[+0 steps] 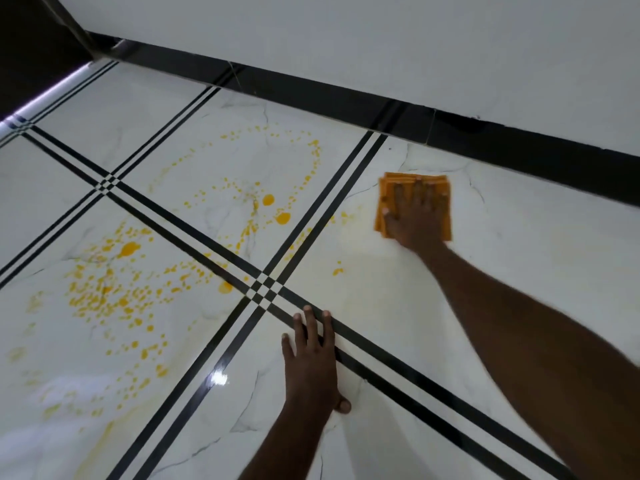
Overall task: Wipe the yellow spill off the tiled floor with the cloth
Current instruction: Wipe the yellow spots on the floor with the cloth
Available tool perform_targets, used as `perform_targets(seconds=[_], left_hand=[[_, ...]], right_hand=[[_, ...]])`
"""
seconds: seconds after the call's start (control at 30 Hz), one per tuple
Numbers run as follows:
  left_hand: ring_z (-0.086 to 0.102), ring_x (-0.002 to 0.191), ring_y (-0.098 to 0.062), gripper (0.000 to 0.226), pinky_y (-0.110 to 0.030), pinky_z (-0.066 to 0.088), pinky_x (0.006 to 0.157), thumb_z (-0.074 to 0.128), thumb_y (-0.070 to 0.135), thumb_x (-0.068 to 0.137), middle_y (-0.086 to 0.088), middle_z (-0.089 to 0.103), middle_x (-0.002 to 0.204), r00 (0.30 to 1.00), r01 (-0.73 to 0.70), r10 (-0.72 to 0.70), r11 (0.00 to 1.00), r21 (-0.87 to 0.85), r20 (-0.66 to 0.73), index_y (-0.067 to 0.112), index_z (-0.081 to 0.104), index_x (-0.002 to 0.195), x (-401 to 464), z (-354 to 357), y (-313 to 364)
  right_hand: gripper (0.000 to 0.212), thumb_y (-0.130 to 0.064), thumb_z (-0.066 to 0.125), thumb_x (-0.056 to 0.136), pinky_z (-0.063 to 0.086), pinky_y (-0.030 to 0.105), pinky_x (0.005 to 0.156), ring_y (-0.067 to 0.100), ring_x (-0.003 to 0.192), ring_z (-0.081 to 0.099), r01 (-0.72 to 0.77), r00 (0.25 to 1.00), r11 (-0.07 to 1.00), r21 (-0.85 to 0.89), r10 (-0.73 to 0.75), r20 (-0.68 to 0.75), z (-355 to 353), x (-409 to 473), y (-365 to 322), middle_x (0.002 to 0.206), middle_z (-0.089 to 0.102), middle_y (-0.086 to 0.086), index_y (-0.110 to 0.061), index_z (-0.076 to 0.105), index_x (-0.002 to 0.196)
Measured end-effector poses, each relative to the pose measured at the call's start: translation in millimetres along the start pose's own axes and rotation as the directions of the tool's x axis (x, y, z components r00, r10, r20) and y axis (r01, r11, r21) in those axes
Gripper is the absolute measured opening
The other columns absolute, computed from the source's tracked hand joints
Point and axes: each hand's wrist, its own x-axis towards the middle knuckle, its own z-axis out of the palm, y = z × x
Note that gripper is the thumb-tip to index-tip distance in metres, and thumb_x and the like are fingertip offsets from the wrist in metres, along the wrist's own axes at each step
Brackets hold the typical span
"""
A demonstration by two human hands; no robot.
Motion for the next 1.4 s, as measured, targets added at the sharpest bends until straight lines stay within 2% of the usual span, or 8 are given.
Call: perform_targets(seconds=[0.17, 0.33, 0.43, 0.67, 0.9, 1.0, 1.17, 1.4], left_hand=[[-0.031, 0.147, -0.039, 0.145, -0.056, 0.0, 0.125, 0.088, 0.041, 0.07, -0.017, -0.045, 0.151, 1.0, 0.01, -0.01, 1.0, -0.017, 0.001, 0.017, -0.029, 0.154, -3.8, -0.8, -2.2], [-0.03, 0.148, -0.04, 0.151, -0.057, -0.001, 0.124, 0.089, 0.048, 0.064, -0.018, -0.04, 0.156, 1.0, 0.008, -0.008, 1.0, -0.024, 0.008, 0.015, -0.027, 0.154, -2.9, -3.8, 0.0], [-0.032, 0.147, -0.04, 0.149, -0.059, -0.001, 0.124, 0.09, 0.044, 0.065, -0.018, -0.04, 0.156, 1.0, -0.001, 0.001, 0.999, -0.042, 0.004, 0.015, -0.026, 0.155, -3.4, -1.5, -1.0], [-0.033, 0.146, -0.039, 0.149, -0.059, -0.003, 0.124, 0.089, 0.046, 0.066, -0.018, -0.04, 0.156, 1.0, -0.016, 0.015, 0.999, -0.046, -0.023, 0.017, -0.027, 0.155, -4.9, 3.0, -6.3], [-0.032, 0.146, -0.039, 0.152, -0.058, -0.005, 0.122, 0.09, 0.046, 0.064, -0.018, -0.041, 0.155, 0.999, -0.013, 0.011, 0.999, -0.049, -0.04, 0.017, -0.029, 0.154, 0.8, 5.8, -8.2], [-0.03, 0.148, -0.038, 0.149, -0.057, -0.003, 0.124, 0.089, 0.047, 0.066, -0.017, -0.039, 0.157, 0.998, -0.02, 0.017, 0.999, -0.035, -0.067, 0.019, -0.028, 0.154, 0.9, 9.2, -7.2], [-0.024, 0.151, -0.037, 0.153, -0.053, 0.004, 0.126, 0.089, 0.055, 0.06, -0.016, -0.034, 0.161, 0.995, -0.04, 0.035, 0.998, -0.051, -0.097, 0.021, -0.025, 0.156, -2.3, 7.2, -10.4], [-0.014, 0.155, -0.029, 0.142, -0.05, 0.01, 0.127, 0.081, 0.067, 0.063, -0.008, -0.021, 0.166, 0.976, -0.114, 0.068, 0.968, -0.221, -0.207, 0.02, -0.012, 0.16, -13.9, 20.3, -25.9]], right_hand=[[0.065, -0.051, 0.035, 0.1, 0.025, 0.069, 0.119, 0.047, 0.151, 0.031, 0.492, 0.864, 0.854, -0.171, -0.503, -0.028, 45.2, -105.3, -28.0, 0.163, 0.036, 0.02, -0.025, 0.037, 0.159], [0.066, -0.055, 0.02, 0.104, 0.028, 0.073, 0.115, 0.056, 0.142, 0.039, 0.244, 0.951, 0.955, -0.167, -0.269, -0.152, 6.6, -86.9, 91.1, 0.159, 0.038, 0.028, -0.022, 0.028, 0.16], [0.074, -0.058, 0.022, 0.1, 0.024, 0.076, 0.115, 0.059, 0.142, 0.036, 0.107, 0.98, 0.989, -0.102, -0.122, -0.155, 13.9, -17.8, 40.2, 0.16, 0.036, 0.03, -0.015, 0.037, 0.158], [0.066, -0.054, 0.032, 0.101, 0.022, 0.067, 0.121, 0.047, 0.151, 0.029, 0.473, 0.869, 0.86, -0.191, -0.491, -0.061, 46.4, -113.3, -7.2, 0.165, 0.033, 0.019, -0.027, 0.032, 0.161], [0.082, -0.063, 0.012, 0.097, 0.015, 0.072, 0.12, 0.056, 0.149, 0.025, 0.03, 0.997, 0.998, -0.053, -0.034, -0.069, -8.3, -45.8, 62.1, 0.163, 0.028, 0.03, -0.015, 0.03, 0.161], [0.076, -0.052, 0.031, 0.094, 0.031, 0.076, 0.112, 0.057, 0.14, 0.041, 0.138, 0.958, 0.985, -0.104, -0.16, -0.239, 40.6, -61.9, -16.9, 0.153, 0.044, 0.033, -0.009, 0.031, 0.156], [0.069, -0.051, 0.038, 0.098, 0.016, 0.065, 0.124, 0.044, 0.155, 0.022, 0.393, 0.916, 0.915, -0.094, -0.398, -0.047, 39.9, -205.3, 18.9, 0.168, 0.026, 0.016, -0.025, 0.031, 0.161], [0.072, -0.054, 0.025, 0.101, 0.016, 0.073, 0.119, 0.058, 0.147, 0.027, -0.155, 0.984, 0.984, -0.089, 0.146, -0.103, -9.1, -138.1, 128.3, 0.162, 0.028, 0.032, -0.016, 0.031, 0.161]])
